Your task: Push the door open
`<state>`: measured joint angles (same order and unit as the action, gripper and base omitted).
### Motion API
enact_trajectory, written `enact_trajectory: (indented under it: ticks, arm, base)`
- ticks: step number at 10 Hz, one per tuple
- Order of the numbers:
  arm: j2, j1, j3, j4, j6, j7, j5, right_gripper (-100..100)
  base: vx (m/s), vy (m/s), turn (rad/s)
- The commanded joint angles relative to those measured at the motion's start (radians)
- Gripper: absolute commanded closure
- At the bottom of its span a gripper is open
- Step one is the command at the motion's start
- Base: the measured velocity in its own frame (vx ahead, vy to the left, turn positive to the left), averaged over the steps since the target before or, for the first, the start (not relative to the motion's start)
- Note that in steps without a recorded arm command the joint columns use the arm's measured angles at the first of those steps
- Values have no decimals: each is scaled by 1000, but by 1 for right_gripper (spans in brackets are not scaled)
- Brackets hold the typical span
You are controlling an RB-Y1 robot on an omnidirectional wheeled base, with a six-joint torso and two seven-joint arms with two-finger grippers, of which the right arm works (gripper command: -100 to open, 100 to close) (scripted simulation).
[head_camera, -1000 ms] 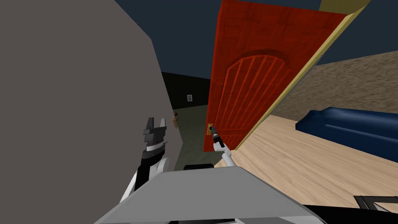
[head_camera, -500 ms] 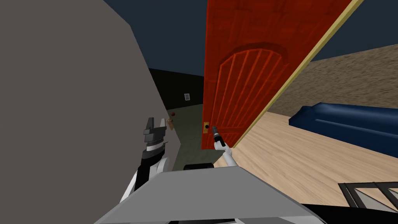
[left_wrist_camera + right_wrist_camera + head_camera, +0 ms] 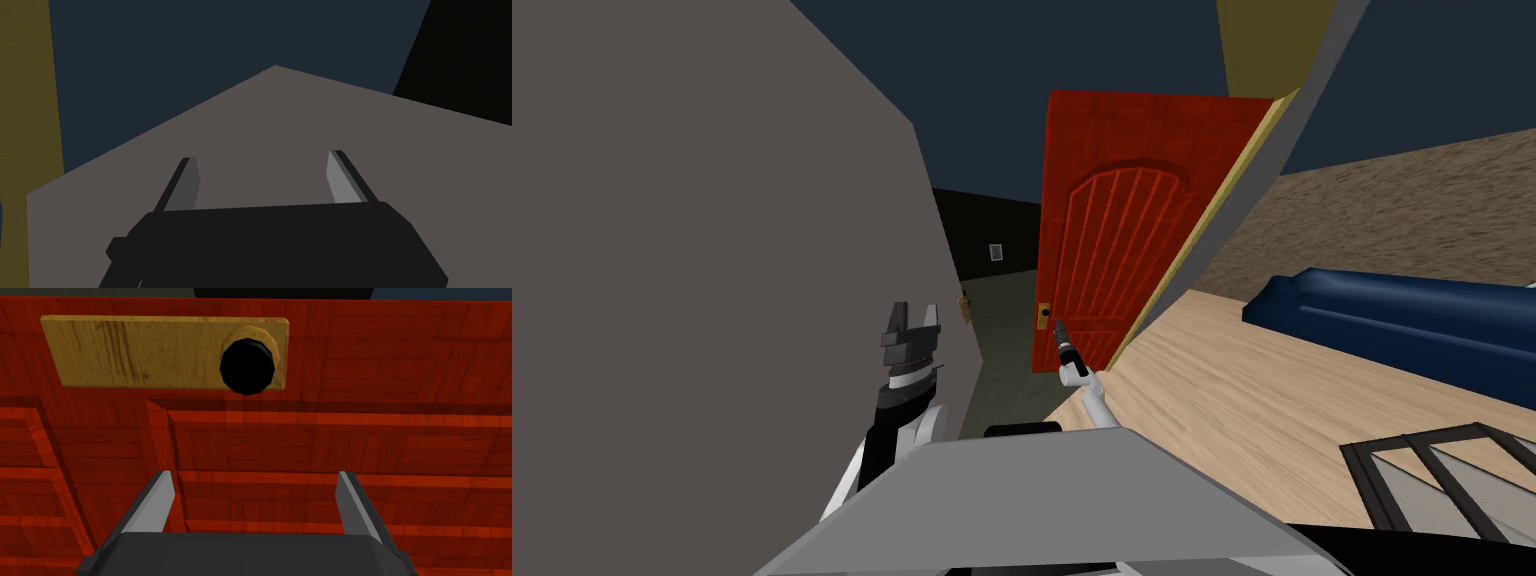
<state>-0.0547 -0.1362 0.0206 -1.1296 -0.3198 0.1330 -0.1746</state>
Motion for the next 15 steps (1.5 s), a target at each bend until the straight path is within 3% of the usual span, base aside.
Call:
enact_trajectory:
  ticks: [1, 3, 5, 12, 13, 15]
  arm:
    - [20, 3, 9, -11, 11, -1, -1, -100]
    - [2, -3, 3, 4, 0, -3, -1, -100]
    - [-3, -5, 0, 9, -6, -2, -1, -100]
    - [7, -10, -13, 21, -21, 0, -1, -100]
    - [7, -10, -13, 21, -21, 0, -1, 100]
    - [7, -10, -13, 21, -21, 0, -1, 100]
  base:
    - [-230, 51, 10]
    - [-5, 19, 9]
    - [206, 9, 28]
    - [194, 16, 20]
    - [-9, 2, -6]
    - [-27, 1, 3]
